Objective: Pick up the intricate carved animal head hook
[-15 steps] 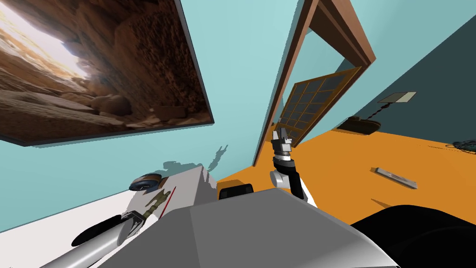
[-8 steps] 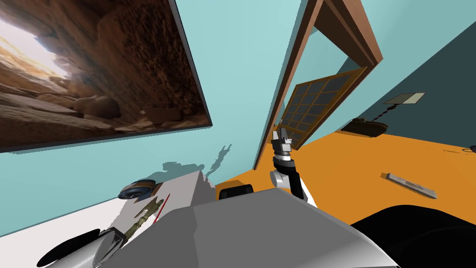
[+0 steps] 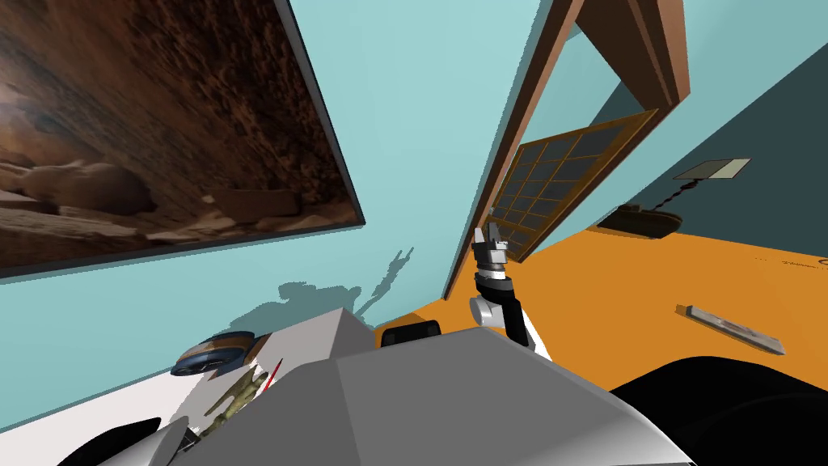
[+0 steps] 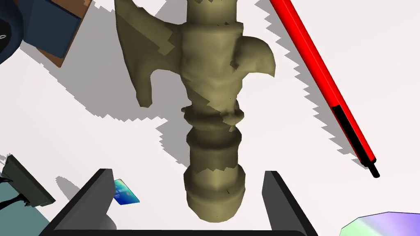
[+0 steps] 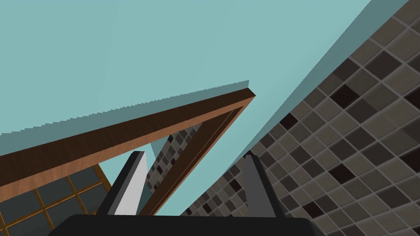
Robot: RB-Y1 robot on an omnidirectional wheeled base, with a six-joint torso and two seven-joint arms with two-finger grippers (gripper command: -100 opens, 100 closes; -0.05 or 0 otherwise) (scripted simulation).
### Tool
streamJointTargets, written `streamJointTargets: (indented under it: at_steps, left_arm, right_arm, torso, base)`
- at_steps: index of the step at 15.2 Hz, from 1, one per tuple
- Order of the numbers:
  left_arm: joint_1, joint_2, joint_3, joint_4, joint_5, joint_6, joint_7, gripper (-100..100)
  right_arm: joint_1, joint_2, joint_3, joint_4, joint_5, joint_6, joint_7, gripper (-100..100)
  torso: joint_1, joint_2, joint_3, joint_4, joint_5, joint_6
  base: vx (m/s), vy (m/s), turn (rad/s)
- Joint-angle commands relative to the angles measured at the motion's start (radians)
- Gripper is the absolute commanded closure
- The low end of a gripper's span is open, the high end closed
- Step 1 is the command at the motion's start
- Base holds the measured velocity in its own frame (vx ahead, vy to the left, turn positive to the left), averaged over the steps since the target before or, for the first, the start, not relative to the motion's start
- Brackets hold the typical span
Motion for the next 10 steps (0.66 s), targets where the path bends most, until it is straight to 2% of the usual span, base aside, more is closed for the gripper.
streamJointTargets:
  at_steps: [1,2,5,6,7,9,10]
  left_arm:
    - [0.000,0.000,0.000,0.000,0.000,0.000,0.000,-100]
    - [-0.010,-0.006,-0.001,0.031,-0.004,-0.023,-0.007,-100]
    - [-0.026,-0.012,-0.001,0.072,-0.011,-0.059,-0.016,-100]
    - [-0.020,-0.008,-0.001,0.054,-0.008,-0.039,-0.011,-100]
    - [-0.006,-0.005,0.000,0.023,-0.003,-0.015,-0.005,100]
    - [0.003,-0.002,0.000,-0.002,0.001,0.006,0.000,100]
    - [-0.003,-0.005,-0.001,0.017,0.000,-0.011,-0.005,100]
  right_arm:
    - [0.000,0.000,0.000,0.000,0.000,0.000,0.000,0]
    - [0.000,0.000,0.000,0.000,0.000,0.000,0.000,0]
    - [0.000,0.000,0.000,0.000,0.000,0.000,0.000,0]
    - [0.000,0.000,0.000,0.000,0.000,0.000,0.000,0]
    - [0.000,0.000,0.000,0.000,0.000,0.000,0.000,0]
    - [0.000,0.000,0.000,0.000,0.000,0.000,0.000,0]
    - [0.000,0.000,0.000,0.000,0.000,0.000,0.000,0]
  torso:
    - [0.000,0.000,0.000,0.000,0.000,0.000]
    - [0.000,0.001,0.001,0.000,0.000,0.000]
    - [0.000,0.008,0.004,0.002,0.000,0.000]
    - [0.000,0.009,0.005,0.002,0.000,0.000]
    - [0.000,0.009,0.005,0.002,0.000,0.000]
    - [-0.001,0.009,0.005,0.002,-0.002,0.001]
    - [-0.002,0.008,0.005,0.002,-0.002,0.001]
  base:
    - [0.076,0.013,0.008]
    - [0.025,0.013,0.009]
    - [-0.008,0.020,0.008]
    - [-0.011,0.013,0.001]
    - [-0.003,-0.005,-0.012]
    - [0.000,-0.025,-0.004]
    - [0.002,-0.017,-0.001]
